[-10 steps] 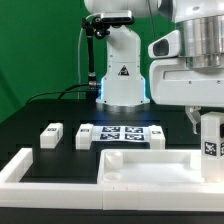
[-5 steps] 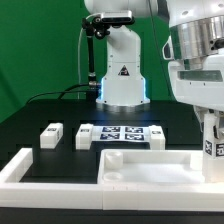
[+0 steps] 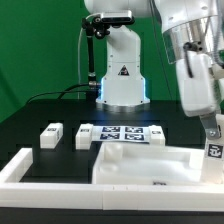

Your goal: Assemble desk

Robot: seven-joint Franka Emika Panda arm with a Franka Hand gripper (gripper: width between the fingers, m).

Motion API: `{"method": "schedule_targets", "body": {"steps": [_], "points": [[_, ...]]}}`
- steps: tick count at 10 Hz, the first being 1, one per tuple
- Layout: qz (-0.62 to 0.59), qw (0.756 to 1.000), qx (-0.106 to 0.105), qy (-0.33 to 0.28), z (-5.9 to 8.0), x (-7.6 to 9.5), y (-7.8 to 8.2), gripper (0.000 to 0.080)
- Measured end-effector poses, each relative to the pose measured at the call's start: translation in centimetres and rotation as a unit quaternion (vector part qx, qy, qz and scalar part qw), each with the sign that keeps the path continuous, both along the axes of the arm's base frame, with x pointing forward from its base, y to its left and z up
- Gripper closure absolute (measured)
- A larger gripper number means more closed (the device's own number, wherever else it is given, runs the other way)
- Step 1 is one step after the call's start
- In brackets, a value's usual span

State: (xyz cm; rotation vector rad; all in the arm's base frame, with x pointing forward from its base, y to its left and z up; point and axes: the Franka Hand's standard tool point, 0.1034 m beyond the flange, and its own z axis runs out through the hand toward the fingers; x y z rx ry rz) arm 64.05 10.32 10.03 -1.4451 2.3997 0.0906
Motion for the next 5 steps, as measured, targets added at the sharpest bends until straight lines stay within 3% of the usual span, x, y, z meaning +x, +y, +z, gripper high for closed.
{"method": "schedule_targets", "body": {"steps": [1, 3, 4, 5], "points": [[-0.077, 0.997, 0.016, -0.012, -0.07, 0.51, -0.22, 0.0505], [-0.081, 0.996, 0.016, -0.014, -0.12, 0.54, -0.2, 0.0505], [-0.077, 0.997, 0.015, -0.015, -0.13, 0.52, -0.13, 0.0424], [-0.075, 0.997, 0.015, -0.015, -0.15, 0.51, -0.08, 0.0288]]}}
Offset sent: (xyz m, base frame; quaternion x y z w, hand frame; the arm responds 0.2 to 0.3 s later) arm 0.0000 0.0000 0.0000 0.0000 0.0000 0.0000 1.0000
